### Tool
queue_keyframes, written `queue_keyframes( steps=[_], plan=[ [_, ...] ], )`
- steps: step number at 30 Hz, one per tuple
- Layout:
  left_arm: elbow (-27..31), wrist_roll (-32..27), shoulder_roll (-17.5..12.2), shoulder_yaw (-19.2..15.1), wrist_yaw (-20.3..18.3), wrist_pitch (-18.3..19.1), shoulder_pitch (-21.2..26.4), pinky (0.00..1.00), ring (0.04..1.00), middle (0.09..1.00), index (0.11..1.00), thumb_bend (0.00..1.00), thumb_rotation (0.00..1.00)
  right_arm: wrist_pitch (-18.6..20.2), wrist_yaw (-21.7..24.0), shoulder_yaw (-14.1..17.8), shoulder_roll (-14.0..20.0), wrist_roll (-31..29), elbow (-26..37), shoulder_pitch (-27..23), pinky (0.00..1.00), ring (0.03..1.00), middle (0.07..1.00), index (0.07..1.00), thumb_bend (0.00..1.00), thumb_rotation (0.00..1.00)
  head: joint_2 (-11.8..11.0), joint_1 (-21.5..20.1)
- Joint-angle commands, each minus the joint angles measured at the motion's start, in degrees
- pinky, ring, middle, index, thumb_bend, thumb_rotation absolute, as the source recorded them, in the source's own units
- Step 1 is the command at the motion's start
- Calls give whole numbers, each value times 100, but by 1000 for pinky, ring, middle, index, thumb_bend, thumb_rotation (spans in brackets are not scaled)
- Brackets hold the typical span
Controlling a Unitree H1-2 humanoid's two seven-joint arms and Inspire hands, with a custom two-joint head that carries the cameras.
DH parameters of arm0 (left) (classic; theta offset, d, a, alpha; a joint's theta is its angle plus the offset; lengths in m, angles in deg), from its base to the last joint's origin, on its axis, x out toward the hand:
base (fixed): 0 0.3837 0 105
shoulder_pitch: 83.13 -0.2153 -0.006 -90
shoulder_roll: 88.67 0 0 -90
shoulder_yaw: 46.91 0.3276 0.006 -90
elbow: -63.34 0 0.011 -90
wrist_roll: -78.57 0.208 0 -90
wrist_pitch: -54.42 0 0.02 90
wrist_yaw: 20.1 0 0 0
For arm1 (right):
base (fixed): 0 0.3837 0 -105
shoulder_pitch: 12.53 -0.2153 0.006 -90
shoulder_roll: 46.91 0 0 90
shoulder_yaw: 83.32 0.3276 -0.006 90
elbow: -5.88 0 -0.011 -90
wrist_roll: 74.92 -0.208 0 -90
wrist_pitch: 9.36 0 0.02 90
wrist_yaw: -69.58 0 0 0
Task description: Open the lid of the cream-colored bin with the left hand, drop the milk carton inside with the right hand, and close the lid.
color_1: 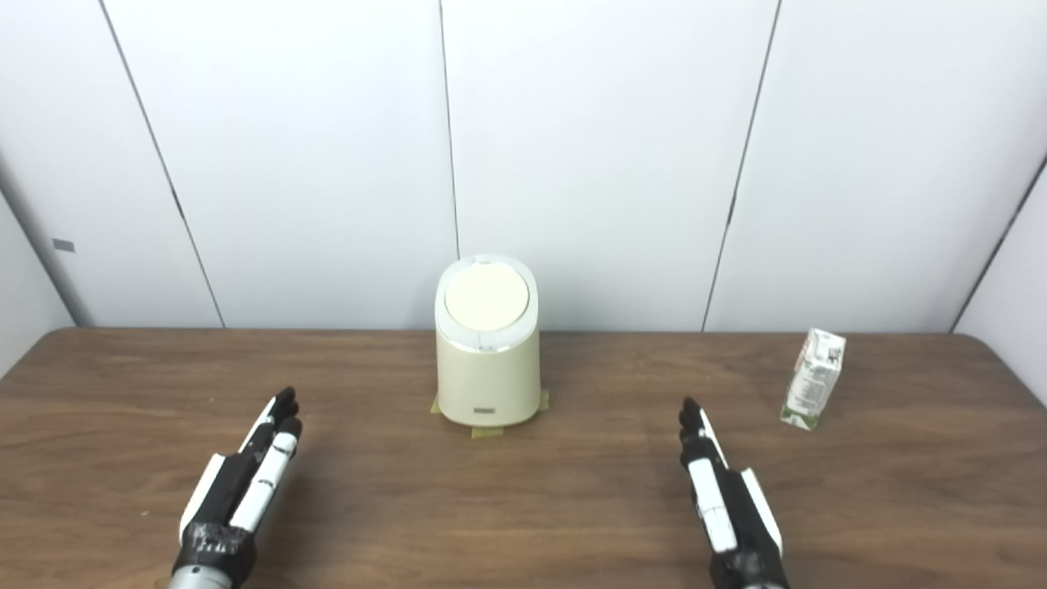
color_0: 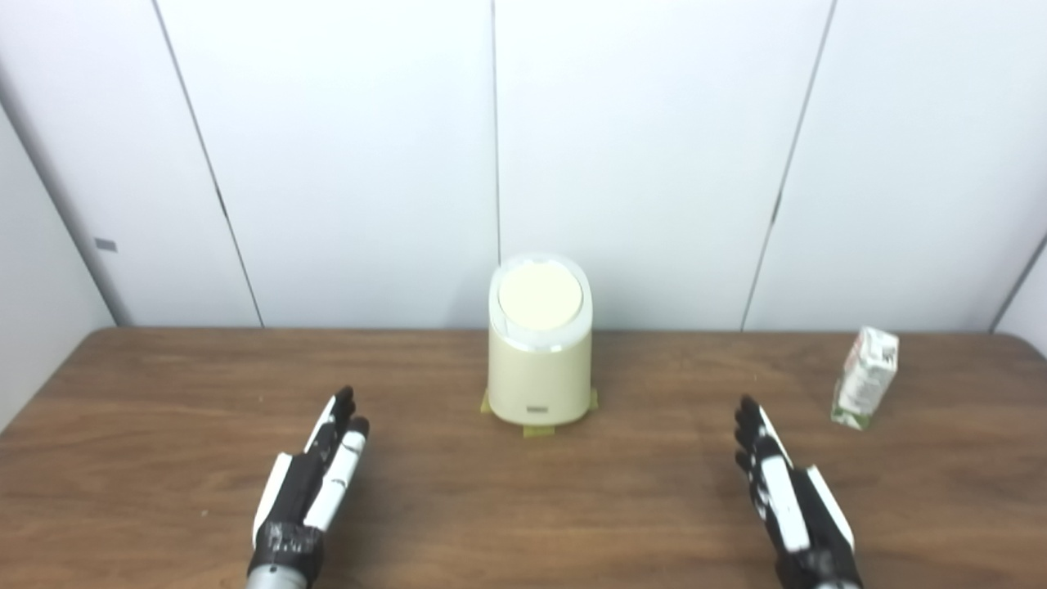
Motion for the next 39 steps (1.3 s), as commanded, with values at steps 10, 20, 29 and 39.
queue_keyframes(
  steps=[10, 20, 29, 39],
  plan=[
    [296, 499, -165, 46, 104, 482, 1451, 948, 946, 946, 956, 627, 479, -210, 39, -31, 67, 37, 228, 24, 990, 1000, 1000, 1000, 668, 920, -146, -34],
    [-256, 1228, -207, 503, -30, 1104, 2725, 882, 914, 923, 946, 731, 327, -181, 61, -17, 82, 47, 217, 62, 964, 1000, 1000, 1000, 627, 907, -109, -7],
    [-1280, 1611, -285, 979, -94, 795, 3621, 774, 870, 896, 914, 860, 289, -240, 97, -37, 60, 3, 215, 13, 975, 1000, 1000, 1000, 561, 791, -55, 4],
    [-2333, 2266, -258, 1534, -39, 1012, 4315, 748, 963, 999, 964, 883, 208, -207, 71, -63, 38, 61, 221, -73, 994, 1000, 1000, 1000, 571, 779, 29, -42]
  ],
)
